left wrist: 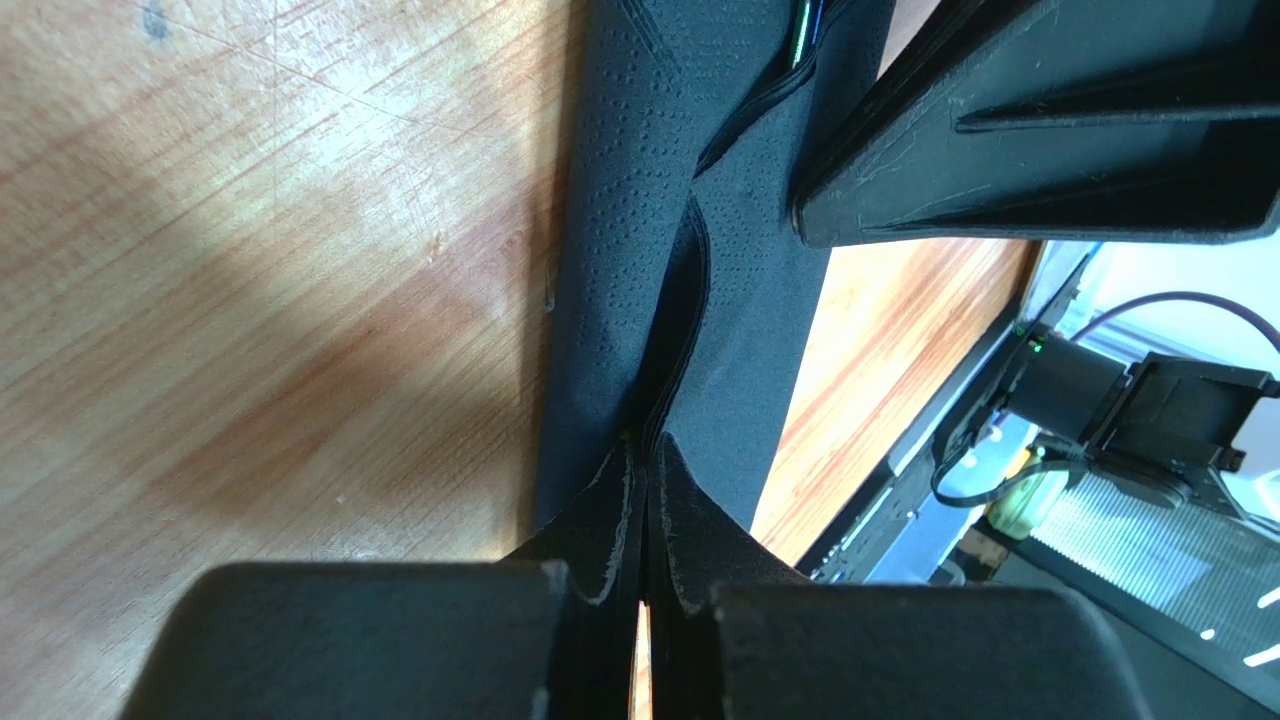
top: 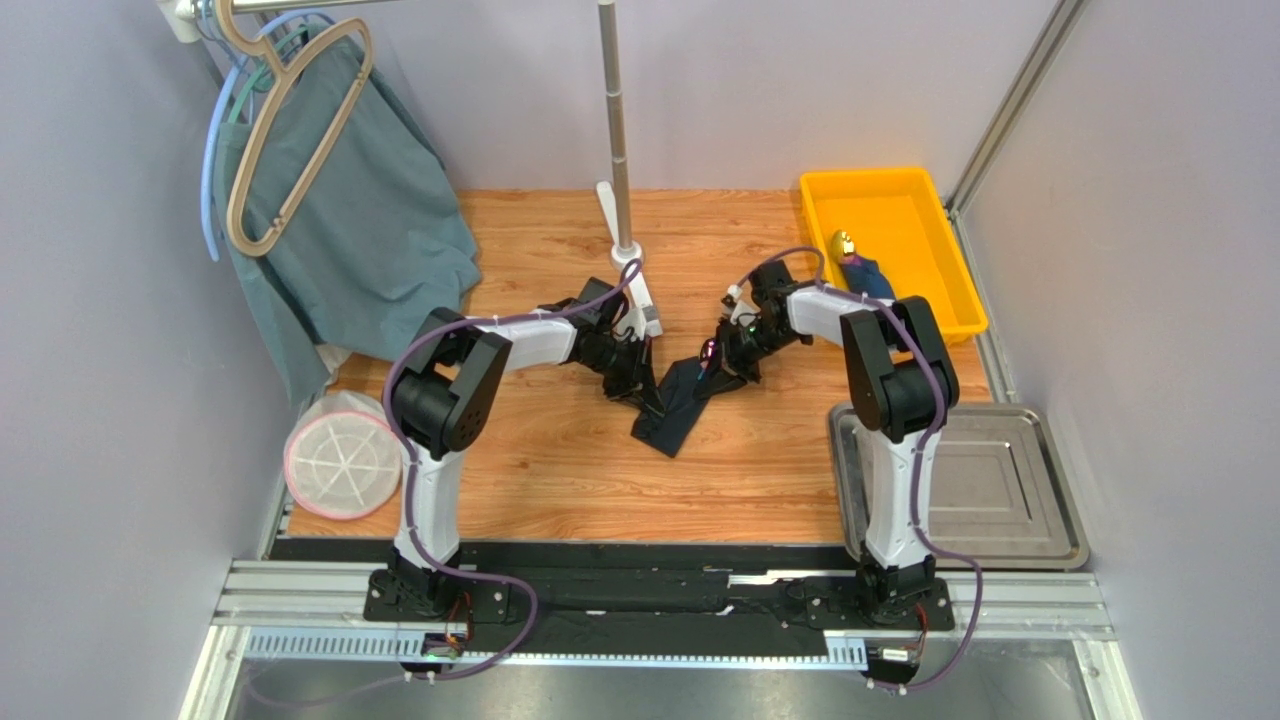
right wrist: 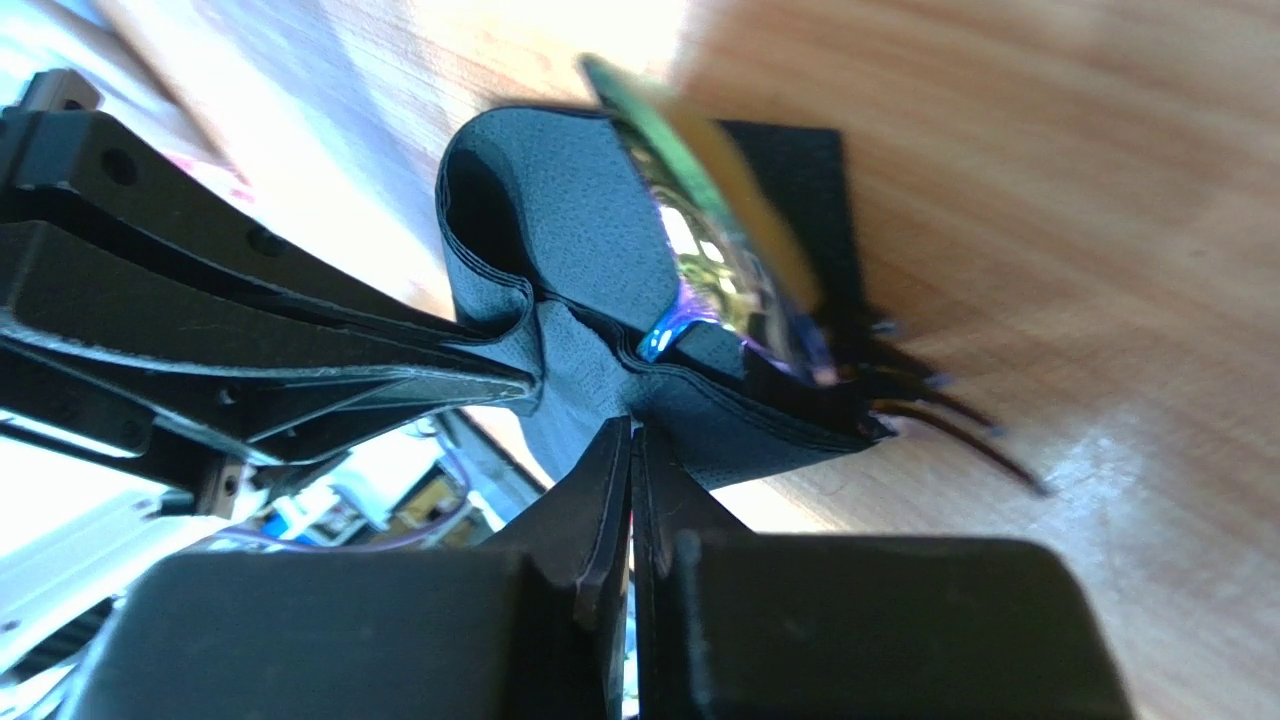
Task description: Place the utensils on the paper napkin and roll it up
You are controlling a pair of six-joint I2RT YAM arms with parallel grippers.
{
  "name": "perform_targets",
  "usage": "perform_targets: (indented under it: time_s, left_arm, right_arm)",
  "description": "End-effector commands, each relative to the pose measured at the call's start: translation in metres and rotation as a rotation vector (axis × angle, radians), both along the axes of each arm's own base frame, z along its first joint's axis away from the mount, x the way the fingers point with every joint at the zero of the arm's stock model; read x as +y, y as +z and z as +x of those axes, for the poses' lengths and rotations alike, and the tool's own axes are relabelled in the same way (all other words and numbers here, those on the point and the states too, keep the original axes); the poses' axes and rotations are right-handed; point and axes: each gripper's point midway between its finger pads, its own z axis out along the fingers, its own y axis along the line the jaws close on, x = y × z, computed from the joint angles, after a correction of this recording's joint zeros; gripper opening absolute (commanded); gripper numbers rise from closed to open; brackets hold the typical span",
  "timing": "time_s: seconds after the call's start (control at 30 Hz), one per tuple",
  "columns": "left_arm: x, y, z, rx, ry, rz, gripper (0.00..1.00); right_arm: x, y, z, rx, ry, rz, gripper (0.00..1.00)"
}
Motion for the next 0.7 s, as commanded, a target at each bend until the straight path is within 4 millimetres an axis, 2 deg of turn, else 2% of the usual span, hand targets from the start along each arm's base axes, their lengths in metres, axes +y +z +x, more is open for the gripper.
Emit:
perform_targets:
  time_s: [0.0, 0.3, 0.67]
  left_arm:
    - [0.017, -0.022, -0.005, 0.018, 0.007, 0.100, 0.00]
    - [0.017, -0.022, -0.006, 0.019, 0.009, 0.096, 0.00]
    - [0.015, -0.023, -0.007, 0.026, 0.011, 0.088, 0.00]
  right_arm:
    - [0.006, 0.021, 0.011, -0.029, -0.054, 0.109, 0.03]
    - [0.009, 0.024, 0.013, -0.003, -0.152, 0.220, 0.01]
    - [0.006, 0.022, 0.021, -0.007, -0.185, 0.256, 0.00]
